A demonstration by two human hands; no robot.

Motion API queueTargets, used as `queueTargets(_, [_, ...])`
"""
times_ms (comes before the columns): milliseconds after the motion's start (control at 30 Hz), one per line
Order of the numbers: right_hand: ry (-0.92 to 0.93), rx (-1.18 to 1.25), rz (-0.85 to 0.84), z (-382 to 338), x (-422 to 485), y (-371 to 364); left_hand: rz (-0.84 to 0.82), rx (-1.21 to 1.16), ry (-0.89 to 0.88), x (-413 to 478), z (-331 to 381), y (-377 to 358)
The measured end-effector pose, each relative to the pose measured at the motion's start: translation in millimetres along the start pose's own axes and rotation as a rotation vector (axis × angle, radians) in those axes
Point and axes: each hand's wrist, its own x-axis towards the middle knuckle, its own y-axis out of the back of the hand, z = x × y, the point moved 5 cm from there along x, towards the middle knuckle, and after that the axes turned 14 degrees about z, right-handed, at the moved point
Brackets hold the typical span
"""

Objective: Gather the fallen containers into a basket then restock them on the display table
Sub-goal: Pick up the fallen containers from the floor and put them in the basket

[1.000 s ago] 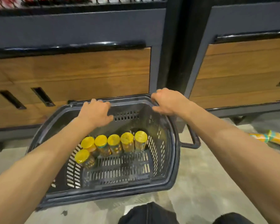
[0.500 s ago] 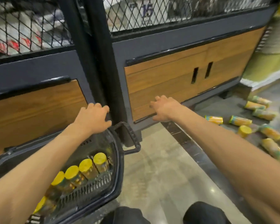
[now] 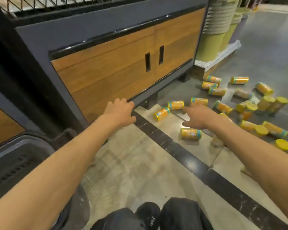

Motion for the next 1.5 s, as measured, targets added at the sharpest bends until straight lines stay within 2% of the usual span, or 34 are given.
queueTargets(133, [-0.108, 0.001, -0.088, 35.5, 3.8, -28.0, -0.017, -0.042, -0.07, 53.0, 30.6, -33.0])
queueTargets(533, [-0.486, 0.134, -0.143, 169.4, 22.4, -69.6, -0.116, -0.103, -0.427, 198.6, 167.3, -115.9])
queueTargets(700, [-0.598, 0.14, -0.164, 224.6, 10.7, -62.0, -0.174, -0.132, -0.51, 236.3, 229.1, -123.0])
queueTargets(833, [-0.657, 0.165, -0.163, 263.5, 2.2, -83.7, -0.179, -0.168, -0.548, 256.1, 274.4, -150.4])
queueTargets(967, [-0.686, 0.208, -0.168, 288.4, -1.2, -133.6, -0.247, -0.171, -0.573, 256.6, 307.7, -207.0])
queueTargets(1300, [-0.644, 0.37, -0.151, 310.8, 23.6, -253.7, -0.353, -0.257, -0.465, 276.0, 353.0, -322.0])
queueTargets(1500, [-0.579, 0.39, -0.176, 314.2, 47.0, -298.2, -0.355, -0.164, -0.471, 287.3, 373.5, -363.7])
